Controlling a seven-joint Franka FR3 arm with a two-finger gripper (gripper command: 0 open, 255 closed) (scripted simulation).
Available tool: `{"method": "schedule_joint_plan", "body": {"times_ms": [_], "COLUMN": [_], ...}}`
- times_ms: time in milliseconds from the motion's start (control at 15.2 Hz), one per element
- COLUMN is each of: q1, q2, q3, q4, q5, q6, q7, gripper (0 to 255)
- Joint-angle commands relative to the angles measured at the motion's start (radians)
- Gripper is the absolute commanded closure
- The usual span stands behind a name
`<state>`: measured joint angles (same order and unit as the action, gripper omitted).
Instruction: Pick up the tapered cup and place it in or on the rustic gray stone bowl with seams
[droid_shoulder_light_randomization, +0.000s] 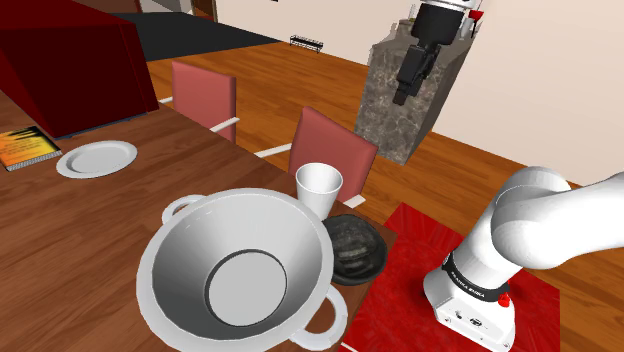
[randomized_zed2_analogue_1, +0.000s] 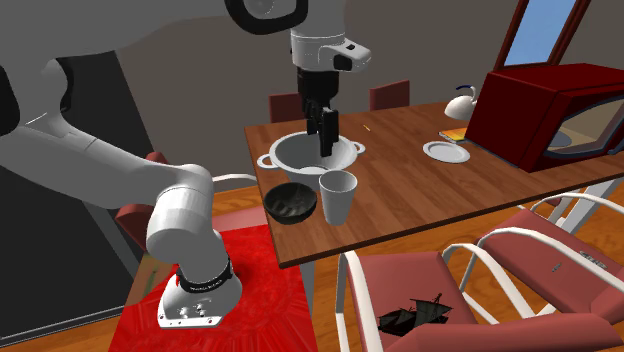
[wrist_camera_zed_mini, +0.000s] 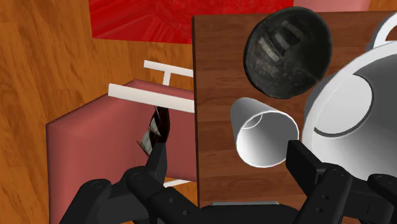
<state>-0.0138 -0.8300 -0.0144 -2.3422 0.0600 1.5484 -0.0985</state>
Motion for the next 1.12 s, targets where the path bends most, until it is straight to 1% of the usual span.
{"method": "schedule_joint_plan", "body": {"times_ms": [0,264,528,792,1056], "q1": [0.0,0.008,0.02,0.035,0.055], "q2": [0.0,0.04,0.106,0.199,0.318], "q3": [0.0,0.017,0.036,0.055,0.073], "q4": [0.0,-0.098,-0.176,-0.231,-0.262], "q5": [0.0,0.033,0.069,0.108,0.15], "q6": [0.0,0.14,0.286,0.439,0.594], "q7": [0.0,0.02,0.036,0.048,0.052], "gripper": [0,0,0,0,0]}}
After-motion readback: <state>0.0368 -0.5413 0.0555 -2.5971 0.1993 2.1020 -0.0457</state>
